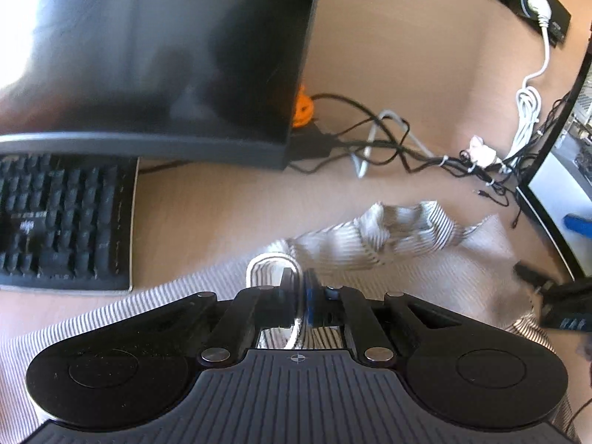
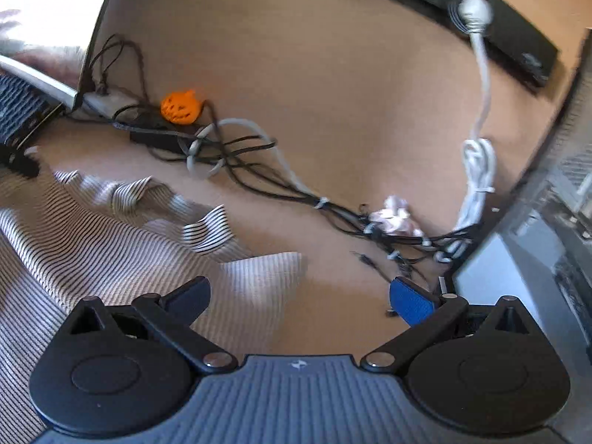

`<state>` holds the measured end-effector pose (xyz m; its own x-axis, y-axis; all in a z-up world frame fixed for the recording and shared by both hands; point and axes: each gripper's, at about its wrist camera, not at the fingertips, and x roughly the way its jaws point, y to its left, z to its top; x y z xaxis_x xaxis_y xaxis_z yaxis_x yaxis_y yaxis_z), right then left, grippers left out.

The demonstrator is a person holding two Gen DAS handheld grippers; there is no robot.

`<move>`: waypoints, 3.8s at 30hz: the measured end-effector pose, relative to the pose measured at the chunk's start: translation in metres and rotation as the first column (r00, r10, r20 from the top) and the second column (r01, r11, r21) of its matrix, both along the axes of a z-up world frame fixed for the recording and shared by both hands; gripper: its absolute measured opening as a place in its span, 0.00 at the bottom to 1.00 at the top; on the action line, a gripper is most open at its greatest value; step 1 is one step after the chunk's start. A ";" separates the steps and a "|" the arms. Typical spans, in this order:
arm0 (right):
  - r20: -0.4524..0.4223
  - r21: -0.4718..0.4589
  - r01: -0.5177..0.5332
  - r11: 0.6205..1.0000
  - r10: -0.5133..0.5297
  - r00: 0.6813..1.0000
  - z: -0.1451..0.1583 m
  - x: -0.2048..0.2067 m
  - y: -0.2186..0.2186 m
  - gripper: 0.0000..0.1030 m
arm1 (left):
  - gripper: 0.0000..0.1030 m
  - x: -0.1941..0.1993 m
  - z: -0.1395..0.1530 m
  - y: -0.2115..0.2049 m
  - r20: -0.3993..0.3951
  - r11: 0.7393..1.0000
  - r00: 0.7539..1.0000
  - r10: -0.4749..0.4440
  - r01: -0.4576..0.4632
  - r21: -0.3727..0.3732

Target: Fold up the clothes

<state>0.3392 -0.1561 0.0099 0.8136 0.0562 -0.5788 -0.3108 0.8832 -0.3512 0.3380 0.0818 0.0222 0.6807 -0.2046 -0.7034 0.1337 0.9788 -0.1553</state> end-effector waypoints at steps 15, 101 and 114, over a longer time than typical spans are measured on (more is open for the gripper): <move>0.219 -0.289 0.192 0.938 -0.131 0.967 -0.031 -0.011 -0.026 1.00 | 0.06 0.022 0.024 -0.048 0.102 0.997 0.992 -0.069 0.070 -0.010; -0.164 0.123 -0.753 0.647 0.761 0.627 -0.040 -0.127 0.366 0.32 | 0.23 -0.087 -0.037 0.262 -0.220 0.838 0.891 0.396 -0.449 -0.310; -0.065 0.146 -0.691 0.708 0.704 0.707 -0.007 -0.095 0.351 0.08 | 0.82 -0.134 0.004 0.278 -0.028 0.837 0.872 0.489 -0.479 -0.264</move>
<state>0.2446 0.1944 0.0027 0.4504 0.6464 -0.6159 -0.8825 0.4268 -0.1975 0.2035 0.3596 0.0259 0.7656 -0.0098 -0.6433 -0.3354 0.8472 -0.4121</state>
